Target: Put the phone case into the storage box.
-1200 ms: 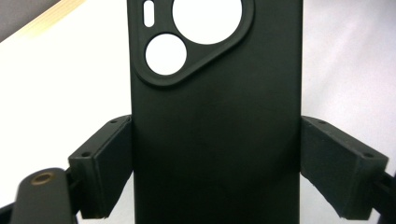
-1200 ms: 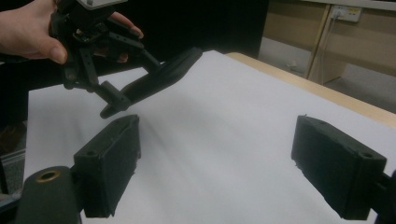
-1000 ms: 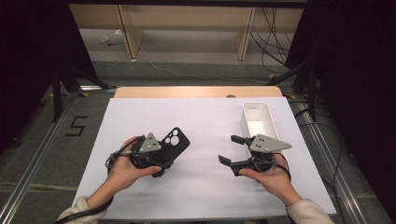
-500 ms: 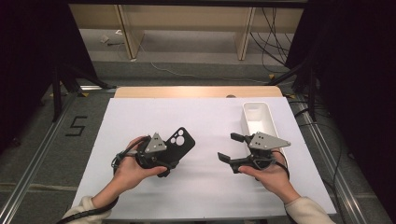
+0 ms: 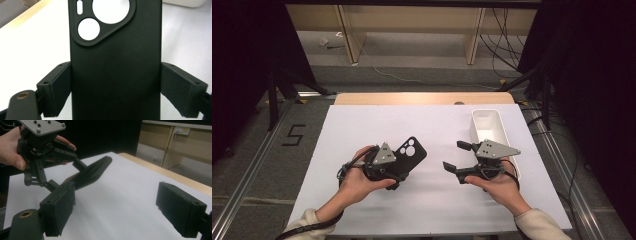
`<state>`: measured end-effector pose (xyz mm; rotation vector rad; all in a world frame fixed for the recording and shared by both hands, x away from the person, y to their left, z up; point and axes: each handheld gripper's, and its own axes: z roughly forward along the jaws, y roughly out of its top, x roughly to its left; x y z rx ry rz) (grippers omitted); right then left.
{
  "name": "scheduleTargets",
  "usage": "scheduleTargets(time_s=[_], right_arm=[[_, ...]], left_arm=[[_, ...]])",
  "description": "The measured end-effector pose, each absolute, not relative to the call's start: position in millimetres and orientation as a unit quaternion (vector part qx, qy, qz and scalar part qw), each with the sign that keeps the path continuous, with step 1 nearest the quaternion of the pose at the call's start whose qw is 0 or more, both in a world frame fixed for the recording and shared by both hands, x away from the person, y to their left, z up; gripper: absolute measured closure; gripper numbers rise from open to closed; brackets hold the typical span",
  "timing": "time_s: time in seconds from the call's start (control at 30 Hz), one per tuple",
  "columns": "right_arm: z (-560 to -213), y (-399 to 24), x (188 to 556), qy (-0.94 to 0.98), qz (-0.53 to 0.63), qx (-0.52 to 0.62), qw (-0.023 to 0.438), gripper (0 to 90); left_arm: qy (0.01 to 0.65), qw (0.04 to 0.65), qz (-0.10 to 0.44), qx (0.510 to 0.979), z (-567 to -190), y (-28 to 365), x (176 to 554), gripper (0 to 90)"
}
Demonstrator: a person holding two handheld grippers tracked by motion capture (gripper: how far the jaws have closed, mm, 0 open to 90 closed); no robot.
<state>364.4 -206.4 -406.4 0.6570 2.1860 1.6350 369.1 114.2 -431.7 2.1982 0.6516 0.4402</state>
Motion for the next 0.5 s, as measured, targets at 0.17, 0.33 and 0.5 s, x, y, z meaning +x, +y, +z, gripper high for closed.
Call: scheduleTargets(time_s=[0.17,0.33,0.5], right_arm=[[-406,-205,365,0.768,0.574,0.231,0.165,17.0],[-405,-203,367,0.769,0.574,0.23,0.164,16.9],[-405,-201,368,0.768,0.575,0.23,0.163,16.9]], left_arm=[[0.253,0.395,0.175,0.866,-431,110,369,14.5],[0.246,0.398,0.175,0.866,-430,103,369,14.5],[0.24,0.399,0.177,0.867,-430,96,369,14.5]])
